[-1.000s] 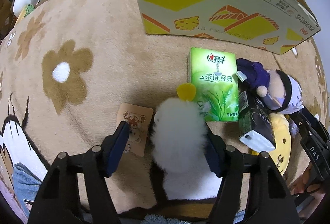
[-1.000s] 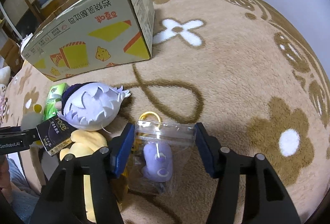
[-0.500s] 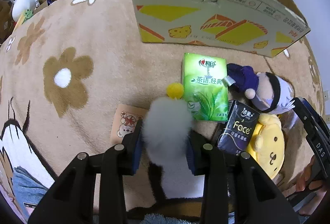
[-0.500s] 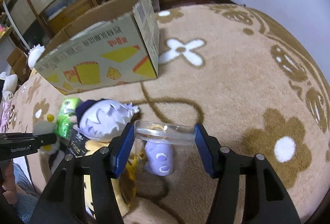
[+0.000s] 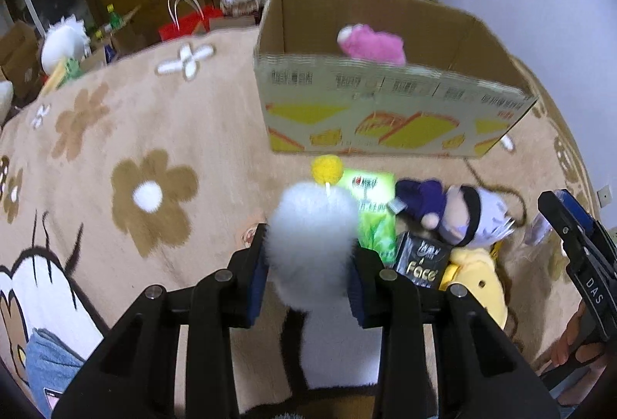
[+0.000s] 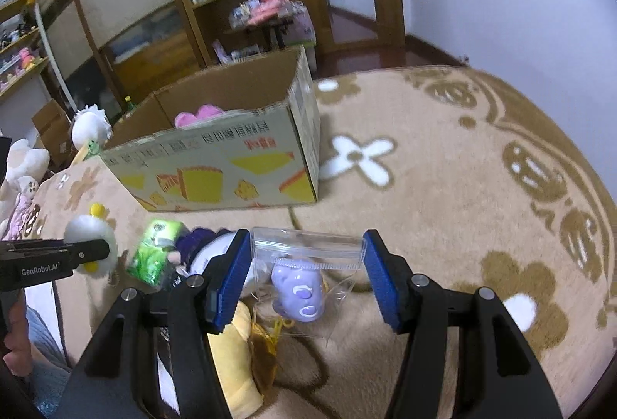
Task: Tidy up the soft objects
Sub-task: 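Lift the fluffy plush and bagged toy and carry both over the box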
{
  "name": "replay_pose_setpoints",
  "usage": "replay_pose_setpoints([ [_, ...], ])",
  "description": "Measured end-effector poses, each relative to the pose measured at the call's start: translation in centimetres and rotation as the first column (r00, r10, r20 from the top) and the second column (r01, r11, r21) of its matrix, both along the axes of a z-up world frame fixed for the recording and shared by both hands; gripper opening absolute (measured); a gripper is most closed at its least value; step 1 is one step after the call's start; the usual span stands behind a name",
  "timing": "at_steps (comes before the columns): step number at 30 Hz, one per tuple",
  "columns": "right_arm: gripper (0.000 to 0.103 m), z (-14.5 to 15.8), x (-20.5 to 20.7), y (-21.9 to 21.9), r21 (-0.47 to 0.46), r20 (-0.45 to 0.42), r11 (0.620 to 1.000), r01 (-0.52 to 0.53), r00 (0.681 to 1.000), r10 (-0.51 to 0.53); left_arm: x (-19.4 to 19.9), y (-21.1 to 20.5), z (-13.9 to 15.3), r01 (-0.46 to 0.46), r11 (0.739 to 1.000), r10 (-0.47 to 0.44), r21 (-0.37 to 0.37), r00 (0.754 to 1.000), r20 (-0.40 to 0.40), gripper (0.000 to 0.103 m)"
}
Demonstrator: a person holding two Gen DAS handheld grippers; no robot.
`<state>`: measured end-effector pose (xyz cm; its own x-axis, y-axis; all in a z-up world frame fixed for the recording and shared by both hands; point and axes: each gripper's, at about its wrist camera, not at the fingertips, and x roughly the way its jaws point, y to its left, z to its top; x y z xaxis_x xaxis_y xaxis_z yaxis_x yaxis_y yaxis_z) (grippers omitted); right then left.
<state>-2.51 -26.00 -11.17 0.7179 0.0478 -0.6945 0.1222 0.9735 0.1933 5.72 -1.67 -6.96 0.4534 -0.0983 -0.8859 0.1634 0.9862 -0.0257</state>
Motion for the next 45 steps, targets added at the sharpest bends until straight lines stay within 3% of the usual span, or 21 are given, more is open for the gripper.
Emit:
replay_pose_setpoints([
  [8, 0.062, 2.2, -0.9, 1.0, -0.058, 0.134, 0.998, -0.013, 0.991, 0.021, -0.5, 0.3, 2.3, 0.004, 1.0, 0.0, -0.024, 0.99, 0.144, 0.034],
  [23, 0.062, 4.2, -1.6, 2.8, -0.084, 0.227, 0.994, -0.066, 0.97, 0.084, -0.3, -0.1, 3.1, 0.034, 0.999, -0.027, -0.031, 0.98, 0.198, 0.034],
  [32, 0.062, 6.5, -0.8, 3.9, -0.108, 0.304, 0.99, -0.086, 0.946, 0.116, 1.2, -1.8, 5.7, 0.086, 0.996, -0.082, 0.003, 0.945, 0.316, 0.034],
  [45, 0.062, 8.4, 2.9, 3.6, -0.126, 0.373, 0.986, -0.111, 0.915, 0.151, 5.5, -3.3, 7.6, 0.108, 0.994, -0.1, 0.003, 0.913, 0.396, 0.034],
])
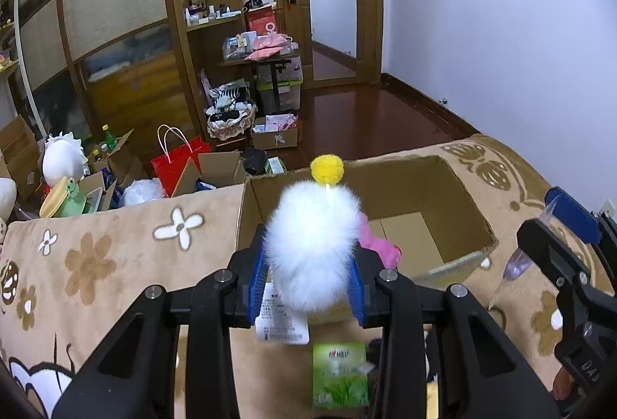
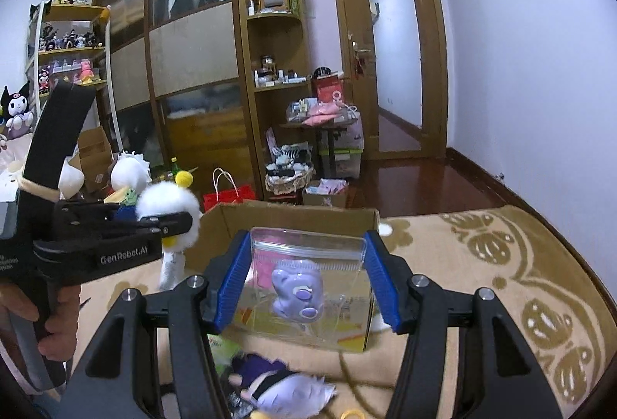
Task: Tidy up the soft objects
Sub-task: 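Lift the fluffy plush and bagged toy and carry both over the box, then release the fluffy plush and bagged toy into the box, withdraw both tools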
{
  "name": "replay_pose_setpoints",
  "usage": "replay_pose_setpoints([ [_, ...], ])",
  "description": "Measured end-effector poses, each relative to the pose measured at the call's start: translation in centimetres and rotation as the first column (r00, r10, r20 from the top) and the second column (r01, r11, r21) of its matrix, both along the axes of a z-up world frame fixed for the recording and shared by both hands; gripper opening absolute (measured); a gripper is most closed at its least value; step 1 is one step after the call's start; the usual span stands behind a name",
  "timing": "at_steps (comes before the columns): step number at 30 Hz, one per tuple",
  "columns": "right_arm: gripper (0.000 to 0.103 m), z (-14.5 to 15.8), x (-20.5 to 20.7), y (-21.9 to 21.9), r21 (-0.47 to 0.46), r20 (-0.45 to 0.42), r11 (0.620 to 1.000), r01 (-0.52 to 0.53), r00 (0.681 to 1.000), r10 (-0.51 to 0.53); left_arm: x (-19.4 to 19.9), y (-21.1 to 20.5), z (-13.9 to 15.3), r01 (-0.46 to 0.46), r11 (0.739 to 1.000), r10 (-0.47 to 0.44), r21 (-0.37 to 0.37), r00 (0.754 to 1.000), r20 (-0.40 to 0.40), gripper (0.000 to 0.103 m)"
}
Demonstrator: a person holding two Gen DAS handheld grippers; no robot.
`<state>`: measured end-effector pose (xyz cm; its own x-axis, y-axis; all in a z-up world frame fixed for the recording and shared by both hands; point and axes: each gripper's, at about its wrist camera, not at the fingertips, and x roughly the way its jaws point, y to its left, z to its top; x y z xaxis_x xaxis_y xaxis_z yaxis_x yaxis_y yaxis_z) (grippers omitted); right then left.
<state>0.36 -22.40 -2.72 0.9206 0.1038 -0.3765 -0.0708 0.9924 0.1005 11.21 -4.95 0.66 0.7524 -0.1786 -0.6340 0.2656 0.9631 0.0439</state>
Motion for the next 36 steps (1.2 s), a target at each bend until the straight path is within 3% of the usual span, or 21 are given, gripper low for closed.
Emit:
replay_pose_setpoints([
  [9, 0.062, 0.1, 3.3, -1.2, 0.034, 0.015, 0.999, 0.001, 1.0, -0.002, 2.4, 0.1, -0.2, 0.016, 0.998, -0.016, -0.056, 1.0, 0.002, 0.034],
  [24, 0.062, -2.2, 6.3, -1.7, 0.111, -0.032, 0.993, -0.033, 0.999, 0.037, 5.2, -1.0, -3.5, 0.029, 0.999, -0.031, -0.032, 0.996, -0.087, 0.035],
  [31, 0.062, -3.2, 6.8, -1.4, 0.105, -0.053, 0.993, -0.045, 0.997, 0.051, 5.6, -1.3, -5.1, 0.03, 1.0, -0.029, 0.009, 0.99, -0.141, 0.036],
  [36, 0.063, -4.0, 7.2, -1.4, 0.117, -0.091, 0.992, -0.051, 0.994, 0.062, 5.6, -1.0, -5.9, 0.005, 1.0, 0.0, 0.027, 0.986, -0.167, 0.048],
])
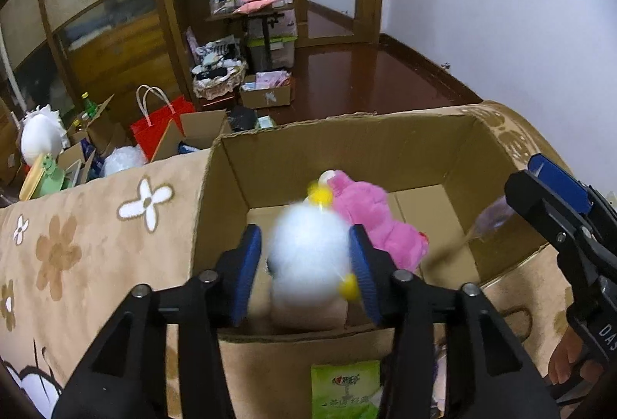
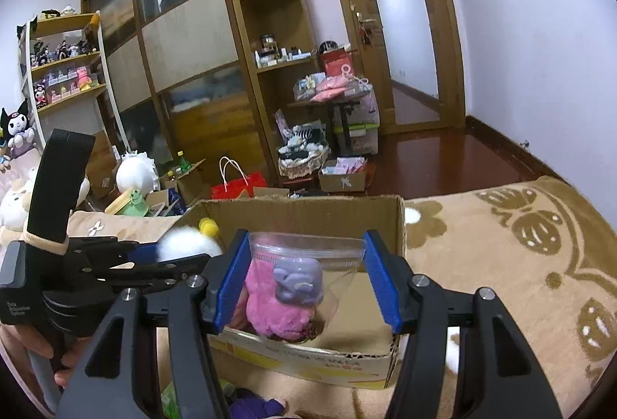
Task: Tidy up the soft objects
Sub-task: 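Release the fluffy plush and bagged toy into the box, withdraw both tools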
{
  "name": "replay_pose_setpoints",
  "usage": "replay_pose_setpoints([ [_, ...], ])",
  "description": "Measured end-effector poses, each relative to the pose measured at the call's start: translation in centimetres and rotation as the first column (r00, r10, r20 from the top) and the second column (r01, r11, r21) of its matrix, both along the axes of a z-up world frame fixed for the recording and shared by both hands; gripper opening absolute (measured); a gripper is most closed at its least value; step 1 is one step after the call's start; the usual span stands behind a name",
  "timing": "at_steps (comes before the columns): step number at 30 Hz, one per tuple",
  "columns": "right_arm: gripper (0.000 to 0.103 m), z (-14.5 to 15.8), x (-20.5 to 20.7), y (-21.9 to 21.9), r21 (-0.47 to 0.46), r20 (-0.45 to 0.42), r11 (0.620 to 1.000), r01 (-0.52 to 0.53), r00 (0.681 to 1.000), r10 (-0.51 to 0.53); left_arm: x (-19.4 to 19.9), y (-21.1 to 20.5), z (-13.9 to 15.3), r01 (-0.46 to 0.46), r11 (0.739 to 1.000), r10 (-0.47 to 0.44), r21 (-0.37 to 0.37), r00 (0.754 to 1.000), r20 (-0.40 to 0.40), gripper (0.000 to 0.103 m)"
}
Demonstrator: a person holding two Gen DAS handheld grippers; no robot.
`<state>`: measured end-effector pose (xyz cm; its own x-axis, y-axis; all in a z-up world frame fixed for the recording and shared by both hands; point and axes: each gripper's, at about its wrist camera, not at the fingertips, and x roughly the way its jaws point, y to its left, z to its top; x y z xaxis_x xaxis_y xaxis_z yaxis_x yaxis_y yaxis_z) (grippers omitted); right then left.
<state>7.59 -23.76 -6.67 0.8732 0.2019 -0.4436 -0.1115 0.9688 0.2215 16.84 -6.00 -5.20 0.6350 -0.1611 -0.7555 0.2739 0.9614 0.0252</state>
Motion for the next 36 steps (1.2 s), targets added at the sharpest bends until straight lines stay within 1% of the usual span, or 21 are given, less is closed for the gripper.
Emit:
replay_pose_setpoints([
  [2, 0.063, -0.1, -0.1, 0.0, 0.01, -0.006, 1.0, 0.002, 1.0, -0.002, -0.2, 0.1, 0.1, 0.005, 1.0, -0.005, -0.008, 1.0, -0.001, 0.054],
  [4, 0.064, -0.2, -0.2, 0.1, 0.009, -0.008, 1.0, 0.003, 1.0, -0.003, -0.5, 0.3, 0.4, -0.002, 1.0, 0.002, 0.006, 1.0, 0.01, 0.057],
  [5, 0.065, -0.2, -0.2, 0.0, 0.01, -0.007, 1.0, 0.003, 1.0, -0.003, -0.5, 0.3, 0.5, -0.004, 1.0, 0.004, 0.011, 1.0, 0.013, 0.063],
  [7, 0.071, -0.1, -0.2, 0.0, 0.014, -0.01, 1.0, 0.005, 1.0, -0.005, -0.7, 0.5, 0.6, -0.015, 1.0, 0.014, 0.019, 1.0, 0.019, 0.068],
  [9, 0.072, 0.0, -0.4, -0.2, 0.019, -0.011, 1.0, 0.011, 1.0, -0.011, -0.9, 0.7, 0.8, -0.019, 1.0, 0.018, 0.016, 1.0, 0.022, 0.071],
  [11, 0.078, 0.3, -0.8, -0.3, 0.016, -0.012, 1.0, 0.02, 1.0, -0.02, -1.1, 0.9, 1.0, -0.027, 1.0, 0.027, 0.013, 1.0, 0.013, 0.08],
  [12, 0.085, 0.4, -1.0, -0.5, 0.017, -0.012, 1.0, 0.024, 1.0, -0.024, -1.2, 1.0, 1.1, -0.031, 0.999, 0.031, 0.011, 0.999, 0.013, 0.081],
  [13, 0.089, 0.5, -1.3, -0.5, 0.019, -0.01, 0.999, 0.029, 1.0, -0.029, -1.5, 1.1, 1.3, -0.035, 0.999, 0.035, 0.007, 0.999, 0.014, 0.083],
  [15, 0.091, 0.9, -2.0, -0.7, 0.02, -0.009, 0.999, 0.035, 0.999, -0.035, -1.9, 1.2, 1.4, -0.035, 0.999, 0.035, 0.009, 0.999, 0.011, 0.085],
  [17, 0.099, 1.2, -2.6, -0.8, 0.013, -0.016, 0.999, 0.05, 0.999, -0.049, -2.5, 1.4, 1.6, -0.037, 0.999, 0.037, 0.012, 0.999, 0.004, 0.091],
  [18, 0.103, 1.3, -2.9, -0.9, 0.015, -0.016, 0.998, 0.054, 0.998, -0.054, -2.8, 1.4, 1.7, -0.04, 0.999, 0.04, 0.012, 0.999, 0.004, 0.092],
  [23, 0.103, 1.9, -4.4, -1.0, 0.017, -0.029, 0.997, 0.072, 0.997, -0.071, -4.9, 1.9, 2.3, -0.044, 0.999, 0.044, 0.009, 0.999, 0.0, 0.094],
  [36, 0.103, 3.5, -9.3, 0.1, -0.025, -0.023, 0.997, 0.068, 0.997, -0.069, -9.5, 3.4, 3.7, -0.056, 0.998, 0.056, 0.007, 0.998, -0.033, 0.095],
])
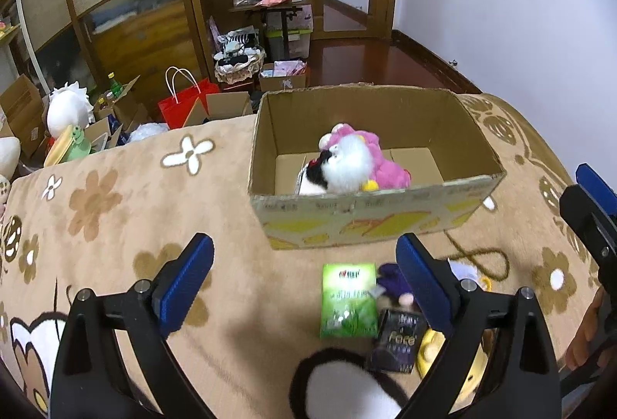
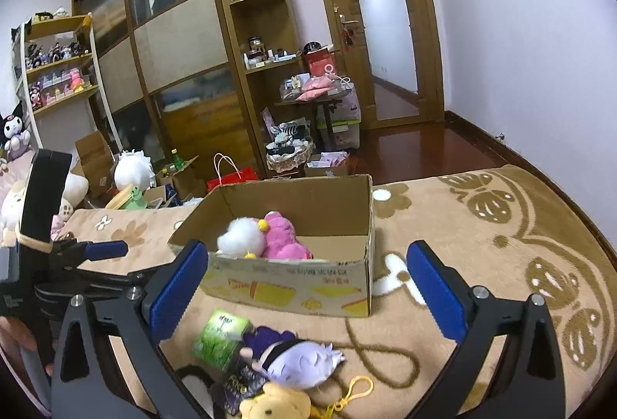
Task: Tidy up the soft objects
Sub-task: 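Release the fluffy plush and bagged toy into the box, withdraw both tools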
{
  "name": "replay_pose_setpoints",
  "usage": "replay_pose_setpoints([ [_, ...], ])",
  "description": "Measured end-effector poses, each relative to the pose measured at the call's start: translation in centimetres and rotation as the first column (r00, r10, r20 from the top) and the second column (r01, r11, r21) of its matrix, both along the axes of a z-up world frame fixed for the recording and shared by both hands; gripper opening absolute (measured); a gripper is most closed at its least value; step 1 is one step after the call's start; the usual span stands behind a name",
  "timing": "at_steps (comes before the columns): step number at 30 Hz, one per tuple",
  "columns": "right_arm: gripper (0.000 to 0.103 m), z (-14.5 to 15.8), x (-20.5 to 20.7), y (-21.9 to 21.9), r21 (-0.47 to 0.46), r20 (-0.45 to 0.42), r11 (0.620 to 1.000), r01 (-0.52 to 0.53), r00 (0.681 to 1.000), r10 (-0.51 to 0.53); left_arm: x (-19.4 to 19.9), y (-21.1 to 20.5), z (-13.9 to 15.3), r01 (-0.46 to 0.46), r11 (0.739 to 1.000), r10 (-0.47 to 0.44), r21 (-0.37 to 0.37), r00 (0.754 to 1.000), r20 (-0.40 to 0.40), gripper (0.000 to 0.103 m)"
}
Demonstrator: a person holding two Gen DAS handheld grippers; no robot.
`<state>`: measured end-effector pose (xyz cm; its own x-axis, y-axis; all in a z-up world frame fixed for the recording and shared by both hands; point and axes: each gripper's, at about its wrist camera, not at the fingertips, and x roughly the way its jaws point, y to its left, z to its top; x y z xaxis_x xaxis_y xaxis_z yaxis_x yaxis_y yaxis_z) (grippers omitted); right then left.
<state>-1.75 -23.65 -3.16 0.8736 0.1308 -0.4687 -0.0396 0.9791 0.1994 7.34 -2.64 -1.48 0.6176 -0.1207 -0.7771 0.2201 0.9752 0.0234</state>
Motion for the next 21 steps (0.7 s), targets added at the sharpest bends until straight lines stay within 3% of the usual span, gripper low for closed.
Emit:
replay_pose_setpoints([
  [11, 0.103, -0.1, -2.7, 0.8, -0.016, -0.012, 1.0, -0.013, 1.0, 0.013, -2.5, 1.3, -0.6, -0.019, 1.0, 0.019, 0.007, 0.997, -0.071, 0.095],
  [21, 0.103, -1.5, -2.6, 1.4, -0.032, -0.041, 0.999, -0.034, 0.999, 0.033, -2.0, 0.6, -2.6, -0.001, 1.0, 0.004, 0.026, 0.991, -0.136, 0.095],
])
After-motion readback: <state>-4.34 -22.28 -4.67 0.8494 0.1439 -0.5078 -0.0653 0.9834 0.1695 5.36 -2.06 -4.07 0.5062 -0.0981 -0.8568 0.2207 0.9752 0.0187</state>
